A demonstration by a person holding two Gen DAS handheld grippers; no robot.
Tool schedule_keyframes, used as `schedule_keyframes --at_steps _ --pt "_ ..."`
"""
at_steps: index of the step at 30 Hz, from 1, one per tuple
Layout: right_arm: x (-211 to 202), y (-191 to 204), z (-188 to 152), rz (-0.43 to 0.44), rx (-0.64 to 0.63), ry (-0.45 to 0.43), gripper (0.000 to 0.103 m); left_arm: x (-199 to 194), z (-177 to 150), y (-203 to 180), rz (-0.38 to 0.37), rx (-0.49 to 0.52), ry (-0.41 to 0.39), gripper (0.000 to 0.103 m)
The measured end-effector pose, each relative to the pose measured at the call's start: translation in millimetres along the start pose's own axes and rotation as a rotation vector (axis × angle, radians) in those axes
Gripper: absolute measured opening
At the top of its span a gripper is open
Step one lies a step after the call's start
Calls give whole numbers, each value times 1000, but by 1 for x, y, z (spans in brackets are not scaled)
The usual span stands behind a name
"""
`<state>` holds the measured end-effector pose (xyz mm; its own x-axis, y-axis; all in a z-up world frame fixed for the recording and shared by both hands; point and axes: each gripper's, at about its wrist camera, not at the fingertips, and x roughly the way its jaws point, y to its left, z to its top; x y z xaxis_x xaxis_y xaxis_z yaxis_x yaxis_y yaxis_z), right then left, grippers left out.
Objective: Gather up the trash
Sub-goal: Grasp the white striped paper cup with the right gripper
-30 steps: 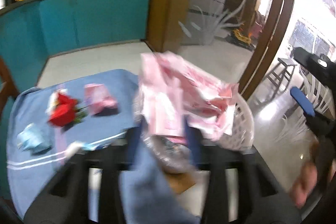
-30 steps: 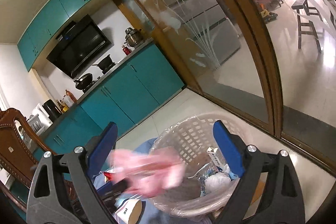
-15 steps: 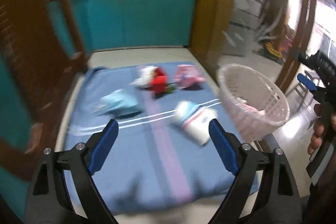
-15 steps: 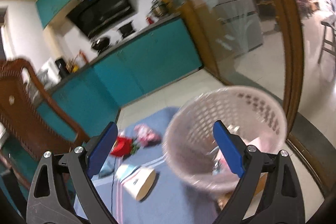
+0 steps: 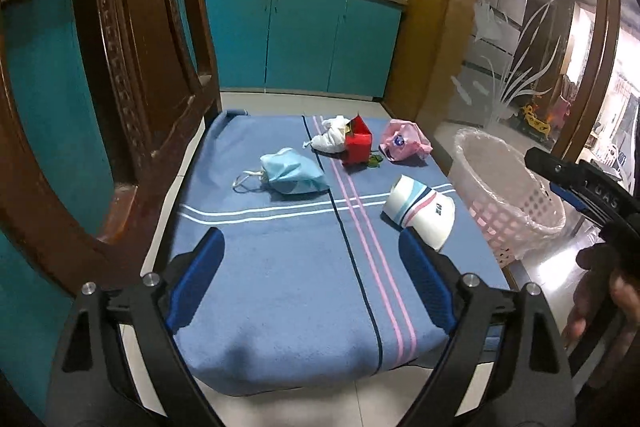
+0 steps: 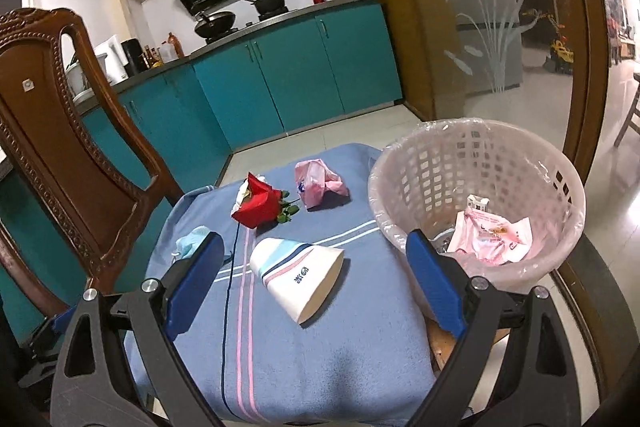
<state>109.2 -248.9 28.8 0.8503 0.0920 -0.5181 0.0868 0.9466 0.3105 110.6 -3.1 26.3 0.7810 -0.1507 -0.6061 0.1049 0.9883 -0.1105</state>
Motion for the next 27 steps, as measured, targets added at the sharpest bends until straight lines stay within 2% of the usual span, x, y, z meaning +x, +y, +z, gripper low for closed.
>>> schedule_keyframes --at_steps 27 --pt "4 1 -7 -16 -36 25 90 5 0 -3 4 1 5 89"
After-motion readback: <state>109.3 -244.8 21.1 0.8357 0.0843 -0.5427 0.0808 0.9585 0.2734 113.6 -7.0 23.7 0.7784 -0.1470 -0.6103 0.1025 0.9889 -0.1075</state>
